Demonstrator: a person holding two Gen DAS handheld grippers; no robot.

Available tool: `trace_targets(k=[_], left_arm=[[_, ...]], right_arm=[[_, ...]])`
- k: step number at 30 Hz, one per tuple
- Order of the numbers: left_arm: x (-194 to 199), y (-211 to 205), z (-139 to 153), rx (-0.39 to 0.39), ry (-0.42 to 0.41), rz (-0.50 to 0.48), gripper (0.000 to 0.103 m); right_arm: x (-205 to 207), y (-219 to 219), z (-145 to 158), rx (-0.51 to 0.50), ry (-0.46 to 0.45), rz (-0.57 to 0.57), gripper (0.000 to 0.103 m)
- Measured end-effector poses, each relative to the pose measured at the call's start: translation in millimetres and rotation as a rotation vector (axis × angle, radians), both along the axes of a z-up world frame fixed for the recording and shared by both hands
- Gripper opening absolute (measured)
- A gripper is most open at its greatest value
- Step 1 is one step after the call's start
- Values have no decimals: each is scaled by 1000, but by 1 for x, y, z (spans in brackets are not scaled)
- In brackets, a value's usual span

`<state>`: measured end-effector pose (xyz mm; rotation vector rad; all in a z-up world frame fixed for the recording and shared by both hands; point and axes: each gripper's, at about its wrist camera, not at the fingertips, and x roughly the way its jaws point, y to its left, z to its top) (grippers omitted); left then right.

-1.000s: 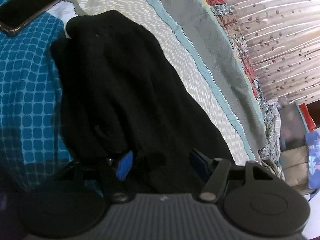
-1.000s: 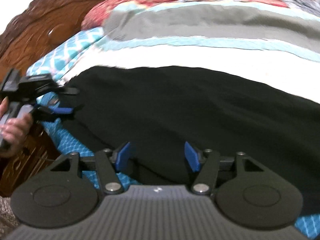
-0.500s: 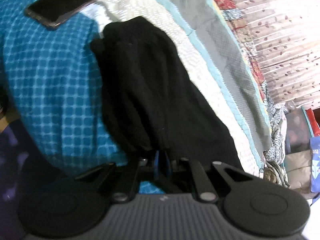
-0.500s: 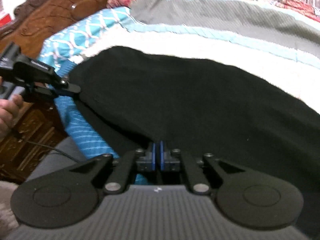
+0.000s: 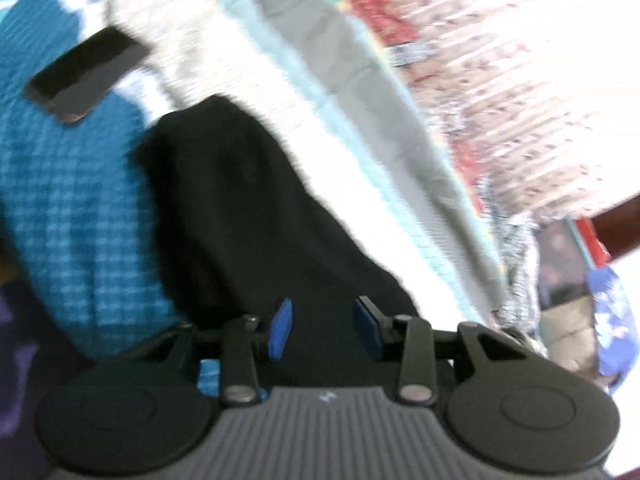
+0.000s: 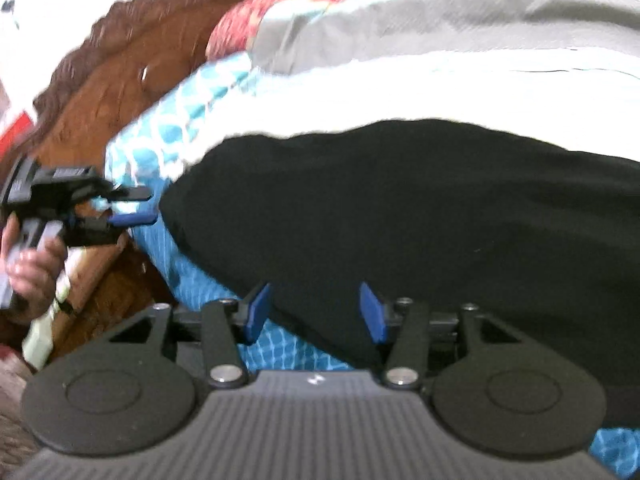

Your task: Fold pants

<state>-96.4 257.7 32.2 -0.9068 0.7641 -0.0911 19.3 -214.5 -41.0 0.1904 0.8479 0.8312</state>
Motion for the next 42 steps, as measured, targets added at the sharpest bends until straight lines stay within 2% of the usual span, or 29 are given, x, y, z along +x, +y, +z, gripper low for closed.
trace_targets(k=[2,5,7,8,9,10,13,17,21,24,28,34,39,42], left_arm=[[13,-14,-1,28,4,-26,37],[35,-36,-16,77,42,-84,37],[44,-51,-35,148,134,-107,36],[53,-58,-48,195,222,-121,33],[57,-64,-59,238,277,-133,23],[57,-66,-62,265,273,-131,22],[52,-64,-51,230,249,-130,30],[42,-59,-30,138,173,-121,36],[54,-81,-21,131,151,-154,39],[64,-105,-26,134,180,-203,39],[75,-143,-34,156,228,-273,39],[78,-166,-54,180,301,-332,42],[79,-166,-52,172,313,-315,43],[77,-163,-52,174,317,-303,44]], right_arm=[[6,-8,-4,13,28,-52,53],[12,-10,-22,-11,117,-121,53],[16,-15,-40,-35,185,-159,52],[17,-22,-44,-15,211,-175,49],[16,-28,-42,12,222,-188,49],[13,-35,-36,38,217,-211,49],[2,-75,-15,132,139,-321,50],[-25,-165,-3,256,65,-600,53],[-61,-240,-22,393,81,-868,53],[-77,-269,-40,440,92,-996,53],[-77,-283,-59,475,116,-1056,53],[-58,-301,-70,522,123,-1065,53],[-42,-303,-57,549,107,-1059,53],[-39,-292,-41,508,18,-1010,54]])
